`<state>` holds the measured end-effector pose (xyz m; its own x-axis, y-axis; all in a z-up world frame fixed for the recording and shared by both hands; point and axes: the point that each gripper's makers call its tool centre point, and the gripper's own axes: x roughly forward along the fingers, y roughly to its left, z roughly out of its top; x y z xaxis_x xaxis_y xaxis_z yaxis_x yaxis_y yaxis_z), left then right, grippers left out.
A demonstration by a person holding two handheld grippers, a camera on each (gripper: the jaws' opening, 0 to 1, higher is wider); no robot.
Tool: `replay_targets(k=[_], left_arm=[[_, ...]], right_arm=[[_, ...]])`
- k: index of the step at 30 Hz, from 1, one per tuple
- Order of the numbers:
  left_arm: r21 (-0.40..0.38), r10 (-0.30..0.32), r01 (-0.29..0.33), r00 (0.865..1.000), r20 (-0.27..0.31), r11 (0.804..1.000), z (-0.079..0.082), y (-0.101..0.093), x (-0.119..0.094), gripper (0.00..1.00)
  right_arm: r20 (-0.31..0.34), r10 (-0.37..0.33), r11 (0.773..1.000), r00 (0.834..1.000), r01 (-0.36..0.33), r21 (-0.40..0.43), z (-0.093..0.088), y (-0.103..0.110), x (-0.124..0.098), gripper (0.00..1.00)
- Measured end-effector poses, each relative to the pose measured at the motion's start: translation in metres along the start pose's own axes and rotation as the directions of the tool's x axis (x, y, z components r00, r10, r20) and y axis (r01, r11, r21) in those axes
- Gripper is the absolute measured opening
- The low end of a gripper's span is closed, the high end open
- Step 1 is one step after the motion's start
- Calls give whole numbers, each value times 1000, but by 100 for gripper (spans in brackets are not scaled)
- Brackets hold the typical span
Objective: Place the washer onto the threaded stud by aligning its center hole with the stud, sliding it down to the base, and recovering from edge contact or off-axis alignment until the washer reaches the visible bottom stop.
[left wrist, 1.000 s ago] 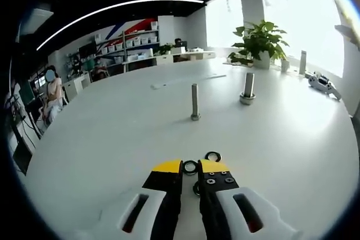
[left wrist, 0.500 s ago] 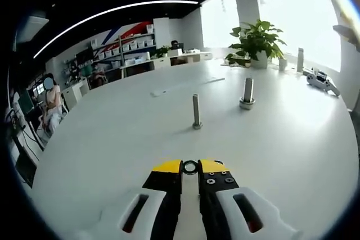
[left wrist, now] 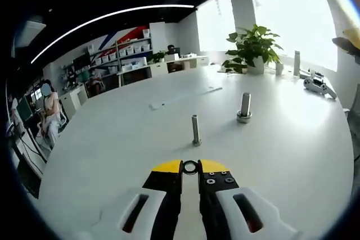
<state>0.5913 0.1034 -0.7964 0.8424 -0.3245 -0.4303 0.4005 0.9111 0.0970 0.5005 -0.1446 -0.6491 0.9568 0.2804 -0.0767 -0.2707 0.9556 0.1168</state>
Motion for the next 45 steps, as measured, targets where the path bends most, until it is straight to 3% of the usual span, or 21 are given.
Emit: replay_targets(k=[10, 22, 45], left_arm=[[32, -26, 25, 1000, 8, 999, 21, -5, 0, 8], [62, -60, 61, 998, -3, 996, 48, -9, 23, 8], [102, -88, 98, 991, -97, 990, 49, -14, 66, 8]], right_arm=[[-6, -6, 1000, 1000, 6, 1, -2, -3, 1, 40], [-6, -18, 1000, 1000, 18, 7, -2, -7, 0, 40], [3, -36, 999, 999, 36, 26, 1, -12, -2, 40]])
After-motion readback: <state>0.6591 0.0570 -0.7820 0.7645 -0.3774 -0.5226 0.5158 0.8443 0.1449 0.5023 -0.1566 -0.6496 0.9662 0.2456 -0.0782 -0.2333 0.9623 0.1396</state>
